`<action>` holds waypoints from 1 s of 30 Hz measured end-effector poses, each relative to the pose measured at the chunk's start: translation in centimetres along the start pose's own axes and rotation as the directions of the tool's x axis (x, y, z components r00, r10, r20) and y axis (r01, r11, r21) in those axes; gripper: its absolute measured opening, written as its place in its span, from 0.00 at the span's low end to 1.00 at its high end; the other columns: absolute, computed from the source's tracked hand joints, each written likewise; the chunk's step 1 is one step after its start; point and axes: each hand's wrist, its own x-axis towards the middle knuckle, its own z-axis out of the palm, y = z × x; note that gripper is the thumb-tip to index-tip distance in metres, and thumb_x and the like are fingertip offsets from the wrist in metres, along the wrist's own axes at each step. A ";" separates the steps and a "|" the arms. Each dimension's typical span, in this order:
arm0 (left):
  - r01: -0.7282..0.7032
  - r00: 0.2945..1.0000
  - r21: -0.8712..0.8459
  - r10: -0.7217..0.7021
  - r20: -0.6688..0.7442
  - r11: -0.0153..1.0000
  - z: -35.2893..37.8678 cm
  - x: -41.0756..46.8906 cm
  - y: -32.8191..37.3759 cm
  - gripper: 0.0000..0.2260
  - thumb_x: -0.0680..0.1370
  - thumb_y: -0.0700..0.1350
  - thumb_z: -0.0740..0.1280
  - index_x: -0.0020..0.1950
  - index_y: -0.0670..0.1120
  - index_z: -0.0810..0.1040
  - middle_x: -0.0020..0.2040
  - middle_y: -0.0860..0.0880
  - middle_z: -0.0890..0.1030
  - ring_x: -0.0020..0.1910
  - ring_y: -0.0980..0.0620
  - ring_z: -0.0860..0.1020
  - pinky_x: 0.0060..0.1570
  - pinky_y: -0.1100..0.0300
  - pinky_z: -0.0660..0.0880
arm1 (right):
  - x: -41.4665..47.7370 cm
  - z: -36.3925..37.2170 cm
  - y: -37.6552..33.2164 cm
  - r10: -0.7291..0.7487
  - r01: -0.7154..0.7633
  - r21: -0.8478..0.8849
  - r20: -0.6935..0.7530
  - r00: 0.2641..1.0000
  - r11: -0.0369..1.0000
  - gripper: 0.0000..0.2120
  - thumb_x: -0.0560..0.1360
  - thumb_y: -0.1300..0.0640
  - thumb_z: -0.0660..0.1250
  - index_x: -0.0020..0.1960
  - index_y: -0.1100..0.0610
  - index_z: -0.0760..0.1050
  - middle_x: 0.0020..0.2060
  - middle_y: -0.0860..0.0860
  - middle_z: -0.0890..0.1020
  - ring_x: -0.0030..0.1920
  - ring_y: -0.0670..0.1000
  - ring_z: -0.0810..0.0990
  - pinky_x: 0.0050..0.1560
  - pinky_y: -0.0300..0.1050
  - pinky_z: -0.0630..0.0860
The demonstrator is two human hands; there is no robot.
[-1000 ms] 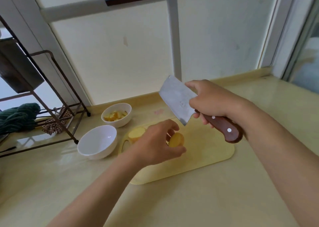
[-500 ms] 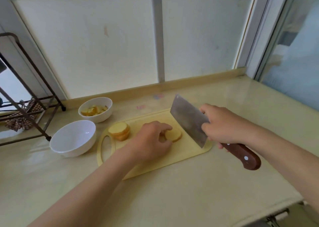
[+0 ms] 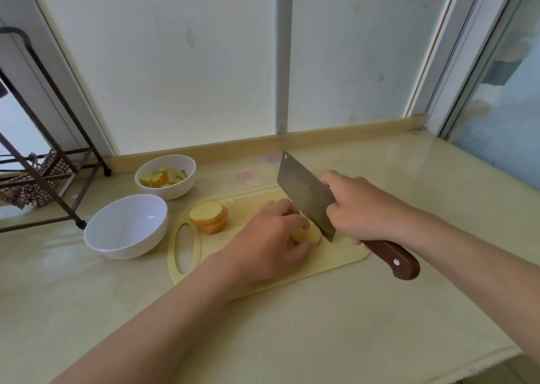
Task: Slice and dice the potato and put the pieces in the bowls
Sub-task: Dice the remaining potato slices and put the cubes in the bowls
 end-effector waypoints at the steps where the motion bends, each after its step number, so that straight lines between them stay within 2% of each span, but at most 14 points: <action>1: -0.051 0.999 -0.002 0.051 0.013 0.999 0.0 -0.2 -0.4 0.11 0.76 0.49 0.69 0.54 0.46 0.82 0.52 0.49 0.76 0.49 0.49 0.74 0.50 0.57 0.73 | 0.0 0.0 0.0 0.004 -0.004 -0.004 -0.003 1.000 1.000 0.12 0.80 0.62 0.56 0.63 0.54 0.66 0.44 0.57 0.77 0.32 0.55 0.84 0.27 0.44 0.74; 3: -0.110 0.994 0.016 0.110 0.002 0.994 0.2 -0.3 -0.9 0.08 0.76 0.47 0.68 0.50 0.45 0.83 0.50 0.48 0.77 0.46 0.49 0.74 0.47 0.56 0.74 | -0.3 -0.1 -0.1 0.011 -0.011 -0.029 -0.001 1.000 1.000 0.11 0.80 0.62 0.57 0.61 0.54 0.66 0.44 0.57 0.78 0.32 0.54 0.84 0.27 0.44 0.75; 6: -0.119 0.991 0.053 0.121 -0.049 0.992 0.7 0.1 -1.3 0.08 0.77 0.47 0.67 0.48 0.44 0.83 0.49 0.48 0.77 0.45 0.49 0.73 0.46 0.54 0.74 | -1.1 -0.3 -0.2 0.015 -0.013 -0.079 0.013 1.000 0.997 0.10 0.81 0.61 0.56 0.61 0.54 0.64 0.44 0.57 0.77 0.30 0.53 0.83 0.25 0.43 0.74; 8: -0.152 0.985 0.080 0.157 -0.072 0.985 0.9 0.4 -1.3 0.08 0.77 0.46 0.67 0.48 0.43 0.82 0.49 0.47 0.78 0.45 0.48 0.74 0.45 0.53 0.75 | -1.7 -0.5 -0.3 0.016 -0.014 -0.104 0.014 1.000 0.994 0.10 0.82 0.61 0.57 0.62 0.54 0.63 0.44 0.56 0.77 0.31 0.53 0.82 0.24 0.41 0.74; 11: -0.224 0.974 0.064 0.226 -0.034 0.973 1.1 0.8 -1.1 0.08 0.78 0.43 0.65 0.49 0.43 0.83 0.49 0.47 0.79 0.47 0.47 0.75 0.47 0.52 0.75 | -2.3 -0.9 -0.5 0.020 -0.023 -0.123 -0.027 0.999 0.992 0.08 0.82 0.60 0.57 0.61 0.55 0.65 0.43 0.56 0.77 0.32 0.54 0.82 0.25 0.43 0.76; 15: -0.308 0.951 0.076 0.308 0.021 0.948 0.7 1.7 -1.6 0.08 0.76 0.42 0.65 0.48 0.43 0.83 0.48 0.47 0.80 0.45 0.47 0.76 0.44 0.53 0.75 | -2.9 -1.0 -0.9 0.022 -0.027 -0.137 -0.042 0.999 0.990 0.06 0.82 0.61 0.57 0.59 0.56 0.66 0.42 0.57 0.78 0.33 0.56 0.82 0.28 0.51 0.80; 21: -0.337 0.942 0.057 0.336 0.019 0.940 0.9 1.8 -2.2 0.08 0.77 0.43 0.65 0.48 0.44 0.83 0.48 0.48 0.79 0.45 0.48 0.75 0.42 0.53 0.75 | -3.6 -0.5 -1.0 0.018 -0.022 -0.154 -0.028 0.999 0.988 0.07 0.81 0.61 0.57 0.59 0.56 0.66 0.40 0.57 0.78 0.35 0.57 0.82 0.37 0.59 0.81; 25: -0.345 0.938 0.036 0.345 0.010 0.938 1.0 1.6 -2.7 0.09 0.78 0.44 0.65 0.49 0.43 0.83 0.49 0.48 0.80 0.46 0.48 0.76 0.43 0.53 0.75 | -4.1 -0.6 -0.9 0.011 -0.014 -0.177 -0.013 1.000 0.984 0.07 0.82 0.60 0.57 0.60 0.55 0.65 0.39 0.57 0.78 0.32 0.54 0.78 0.32 0.55 0.79; 30: -0.346 0.938 0.034 0.346 0.003 0.938 1.2 1.5 -2.9 0.10 0.79 0.45 0.64 0.49 0.43 0.83 0.50 0.47 0.79 0.46 0.47 0.76 0.43 0.52 0.75 | -4.5 -0.5 -0.8 -0.013 0.007 -0.230 -0.025 1.000 0.973 0.05 0.83 0.59 0.57 0.58 0.53 0.65 0.37 0.54 0.76 0.29 0.50 0.74 0.26 0.44 0.70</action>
